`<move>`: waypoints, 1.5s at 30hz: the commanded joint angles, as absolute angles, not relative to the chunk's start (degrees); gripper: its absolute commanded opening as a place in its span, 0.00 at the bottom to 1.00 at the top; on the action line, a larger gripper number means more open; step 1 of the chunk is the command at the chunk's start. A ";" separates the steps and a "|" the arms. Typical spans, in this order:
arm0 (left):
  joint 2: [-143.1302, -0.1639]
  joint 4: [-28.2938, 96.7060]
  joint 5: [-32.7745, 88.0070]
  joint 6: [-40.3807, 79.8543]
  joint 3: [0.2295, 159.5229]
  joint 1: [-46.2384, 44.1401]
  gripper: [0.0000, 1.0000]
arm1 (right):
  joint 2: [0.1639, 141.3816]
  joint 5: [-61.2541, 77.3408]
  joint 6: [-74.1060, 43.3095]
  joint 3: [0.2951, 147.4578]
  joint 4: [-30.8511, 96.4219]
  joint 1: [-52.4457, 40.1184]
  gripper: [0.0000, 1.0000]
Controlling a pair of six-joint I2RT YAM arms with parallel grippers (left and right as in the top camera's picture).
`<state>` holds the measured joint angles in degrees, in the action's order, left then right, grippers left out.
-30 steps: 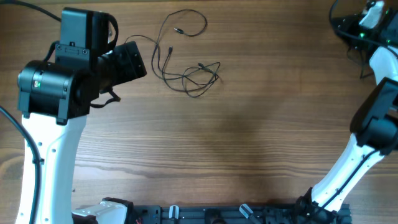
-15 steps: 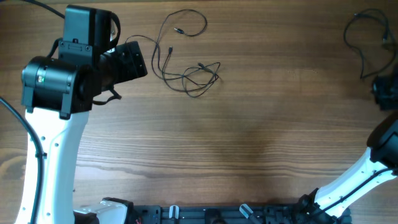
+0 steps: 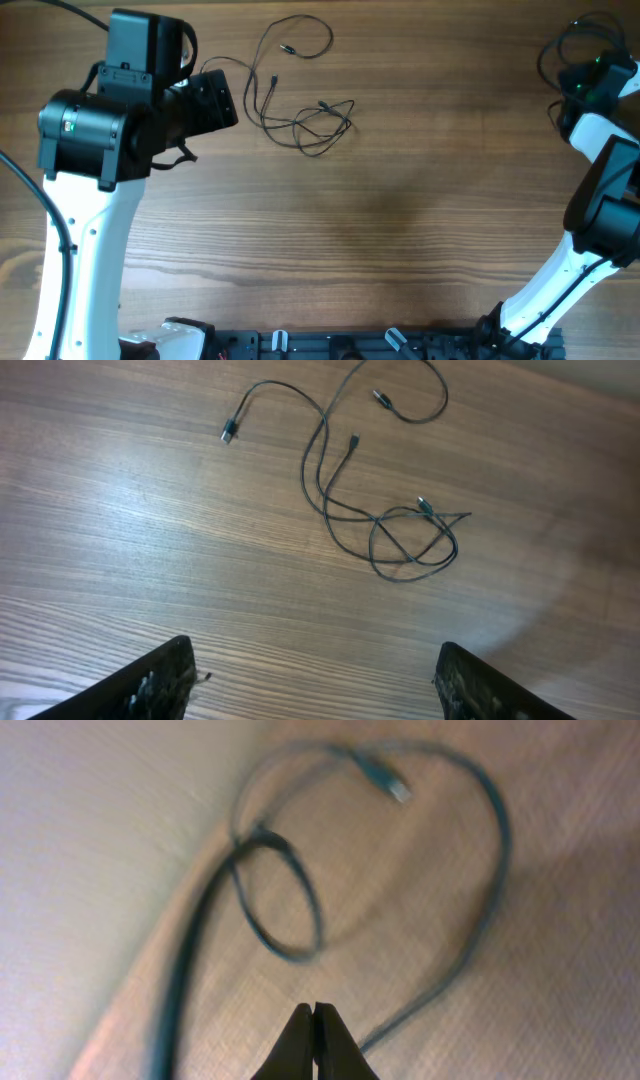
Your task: Untangle cables
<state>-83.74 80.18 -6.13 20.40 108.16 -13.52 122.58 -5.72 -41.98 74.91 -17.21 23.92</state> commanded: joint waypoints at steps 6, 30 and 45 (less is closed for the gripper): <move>-84.14 78.85 -5.17 19.90 107.79 -16.86 0.78 | 125.99 -9.78 -31.44 75.90 -20.10 24.29 0.04; -84.18 79.33 -10.59 22.74 107.79 -10.94 0.92 | 109.36 7.51 -30.17 77.89 17.91 -16.73 0.93; -87.46 81.32 -10.57 19.70 107.79 -8.25 0.93 | 121.43 -8.27 -2.98 77.19 0.08 -24.14 1.00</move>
<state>-87.22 81.23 -9.65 20.58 108.16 -8.49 120.11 -4.25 -8.97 77.23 0.99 -25.43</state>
